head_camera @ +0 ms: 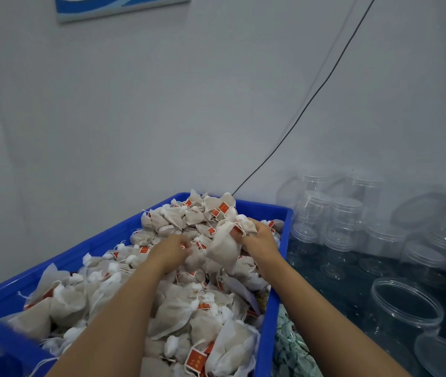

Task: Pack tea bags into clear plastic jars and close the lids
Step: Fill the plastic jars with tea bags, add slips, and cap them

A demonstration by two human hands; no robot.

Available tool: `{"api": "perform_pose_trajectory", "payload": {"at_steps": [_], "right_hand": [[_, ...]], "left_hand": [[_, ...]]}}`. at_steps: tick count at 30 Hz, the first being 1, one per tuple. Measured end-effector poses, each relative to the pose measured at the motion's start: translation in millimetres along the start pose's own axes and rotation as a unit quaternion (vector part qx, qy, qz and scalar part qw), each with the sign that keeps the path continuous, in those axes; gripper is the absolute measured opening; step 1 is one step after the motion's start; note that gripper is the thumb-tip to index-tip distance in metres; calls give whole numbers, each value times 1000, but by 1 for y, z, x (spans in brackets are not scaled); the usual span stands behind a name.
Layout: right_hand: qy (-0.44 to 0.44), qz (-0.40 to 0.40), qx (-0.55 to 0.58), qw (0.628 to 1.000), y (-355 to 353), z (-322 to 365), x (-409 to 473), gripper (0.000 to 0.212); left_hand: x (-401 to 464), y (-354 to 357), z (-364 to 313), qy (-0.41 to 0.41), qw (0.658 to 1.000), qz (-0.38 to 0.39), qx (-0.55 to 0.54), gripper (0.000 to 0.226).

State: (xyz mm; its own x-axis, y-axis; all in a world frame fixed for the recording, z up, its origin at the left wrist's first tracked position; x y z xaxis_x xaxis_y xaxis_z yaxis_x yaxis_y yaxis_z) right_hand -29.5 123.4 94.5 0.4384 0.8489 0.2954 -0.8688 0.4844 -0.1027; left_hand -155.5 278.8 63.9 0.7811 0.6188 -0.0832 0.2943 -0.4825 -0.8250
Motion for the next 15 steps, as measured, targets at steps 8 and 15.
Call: {"api": "perform_pose_trajectory", "payload": {"at_steps": [8, 15], "right_hand": [[-60, 31, 108, 992, 0, 12, 0, 18], [-51, 102, 113, 987, -9, 59, 15, 14]], "left_hand": [[-5, -11, -13, 34, 938, -61, -341, 16], [-7, -11, -24, 77, 967, -59, -237, 9]]}}
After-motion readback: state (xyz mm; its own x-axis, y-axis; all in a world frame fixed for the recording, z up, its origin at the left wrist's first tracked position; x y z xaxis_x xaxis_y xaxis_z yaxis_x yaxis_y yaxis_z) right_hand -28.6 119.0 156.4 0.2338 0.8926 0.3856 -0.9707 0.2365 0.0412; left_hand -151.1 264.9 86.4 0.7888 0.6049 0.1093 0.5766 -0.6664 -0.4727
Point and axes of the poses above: each hand's wrist, its own x-axis towards the middle knuckle, its own y-axis out of the palm, z = x × y, the point moved 5 cm from there along x, towards the middle knuckle, and after that the axes turned 14 degrees about z, right-handed, at the moved point
